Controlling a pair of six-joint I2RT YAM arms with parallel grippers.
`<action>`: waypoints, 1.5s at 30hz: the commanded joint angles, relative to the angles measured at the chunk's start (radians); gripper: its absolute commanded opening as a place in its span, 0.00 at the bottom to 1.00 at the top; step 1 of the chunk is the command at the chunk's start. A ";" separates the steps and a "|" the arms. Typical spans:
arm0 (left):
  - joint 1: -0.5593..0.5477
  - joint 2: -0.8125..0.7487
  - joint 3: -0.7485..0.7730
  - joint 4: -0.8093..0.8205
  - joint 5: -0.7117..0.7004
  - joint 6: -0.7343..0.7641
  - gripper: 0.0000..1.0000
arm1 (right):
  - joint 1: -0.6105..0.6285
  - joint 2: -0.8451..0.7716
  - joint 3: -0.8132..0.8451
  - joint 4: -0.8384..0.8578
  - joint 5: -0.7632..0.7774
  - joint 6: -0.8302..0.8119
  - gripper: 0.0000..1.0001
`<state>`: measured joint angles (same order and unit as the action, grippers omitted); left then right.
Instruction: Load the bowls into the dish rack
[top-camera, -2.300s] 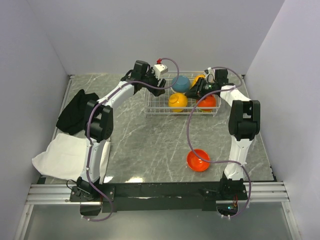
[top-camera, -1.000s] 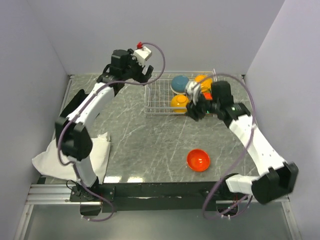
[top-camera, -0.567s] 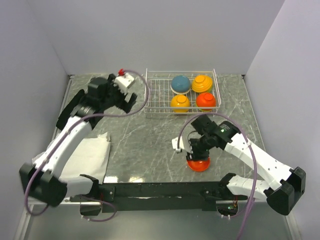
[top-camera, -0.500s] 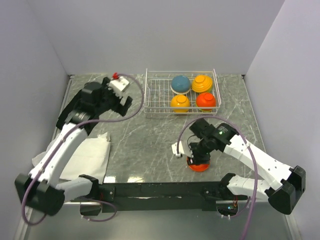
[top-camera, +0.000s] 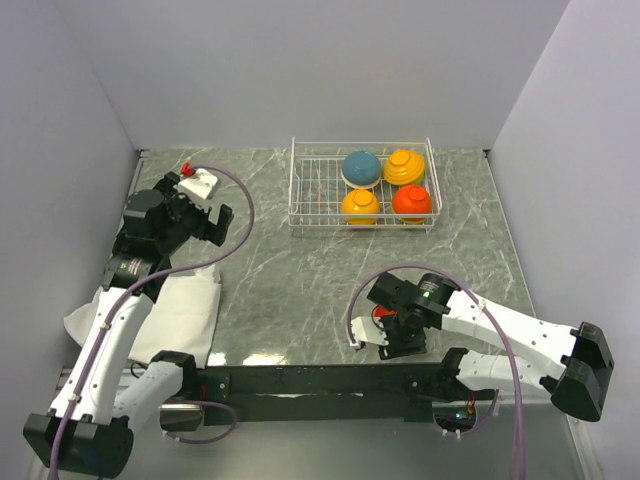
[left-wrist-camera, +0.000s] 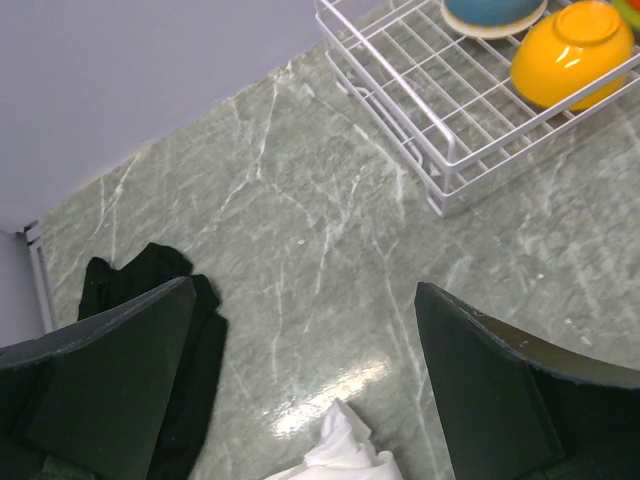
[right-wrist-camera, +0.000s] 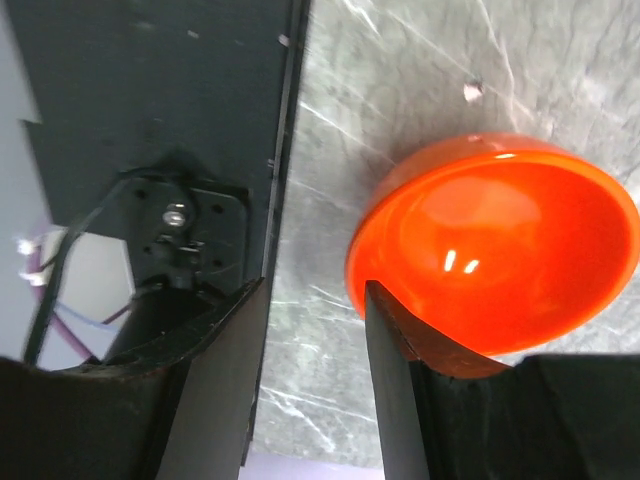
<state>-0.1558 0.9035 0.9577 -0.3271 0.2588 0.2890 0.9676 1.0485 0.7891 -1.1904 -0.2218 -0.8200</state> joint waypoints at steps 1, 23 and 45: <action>0.036 -0.044 -0.020 0.011 0.079 -0.074 0.99 | 0.008 0.008 -0.033 0.087 0.076 0.027 0.52; 0.093 -0.043 -0.048 0.066 0.169 -0.145 0.99 | 0.014 0.044 0.011 0.124 0.150 0.031 0.00; -0.096 0.484 0.415 0.062 0.438 -0.129 0.98 | -0.656 0.432 0.875 0.456 -0.721 0.703 0.00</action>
<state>-0.2153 1.2907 1.2755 -0.2958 0.6209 0.1497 0.4572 1.3827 1.5730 -0.9863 -0.5739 -0.4297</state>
